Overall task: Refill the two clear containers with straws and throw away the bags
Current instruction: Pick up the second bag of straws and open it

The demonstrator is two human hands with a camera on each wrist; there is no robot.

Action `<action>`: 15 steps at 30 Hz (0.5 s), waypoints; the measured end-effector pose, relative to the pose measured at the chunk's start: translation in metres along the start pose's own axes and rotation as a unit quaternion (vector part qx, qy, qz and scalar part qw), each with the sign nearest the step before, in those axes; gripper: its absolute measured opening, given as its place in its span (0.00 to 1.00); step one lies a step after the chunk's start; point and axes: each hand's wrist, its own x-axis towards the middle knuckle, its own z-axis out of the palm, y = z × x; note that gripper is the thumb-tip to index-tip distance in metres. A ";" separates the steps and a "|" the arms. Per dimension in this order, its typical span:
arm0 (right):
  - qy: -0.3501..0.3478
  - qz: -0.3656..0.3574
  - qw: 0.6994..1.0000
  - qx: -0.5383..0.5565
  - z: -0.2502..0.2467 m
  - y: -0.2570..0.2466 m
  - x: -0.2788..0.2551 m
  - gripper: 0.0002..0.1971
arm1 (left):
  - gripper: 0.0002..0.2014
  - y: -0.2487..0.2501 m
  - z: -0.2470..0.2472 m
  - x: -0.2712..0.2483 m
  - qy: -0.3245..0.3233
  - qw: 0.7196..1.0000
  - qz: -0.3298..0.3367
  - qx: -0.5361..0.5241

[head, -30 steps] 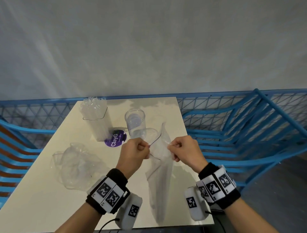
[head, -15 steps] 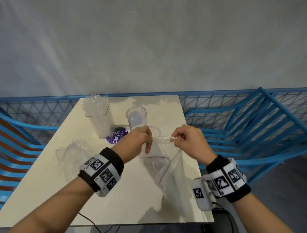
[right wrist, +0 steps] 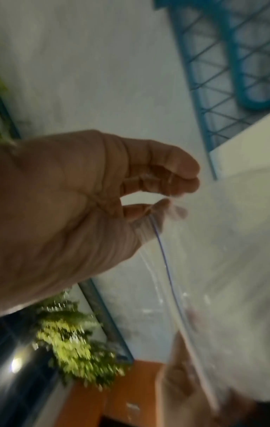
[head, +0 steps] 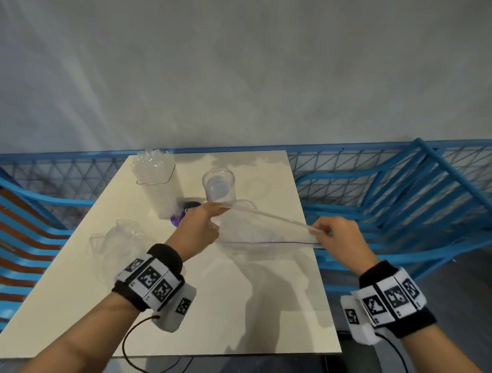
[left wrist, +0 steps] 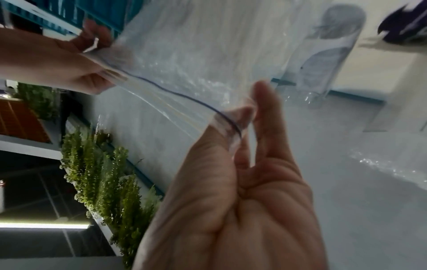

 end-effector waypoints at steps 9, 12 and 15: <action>0.051 0.177 0.874 0.449 0.039 -0.026 -0.011 0.17 | 0.27 0.001 0.042 -0.004 -0.017 0.817 -0.158 -0.554; -0.024 0.205 0.904 0.374 0.057 -0.025 -0.012 0.19 | 0.36 -0.013 0.055 -0.007 -0.054 0.928 -0.191 -0.316; -0.123 0.253 0.853 0.441 0.071 -0.034 -0.014 0.20 | 0.39 -0.015 0.072 -0.011 -0.081 0.899 -0.198 -0.381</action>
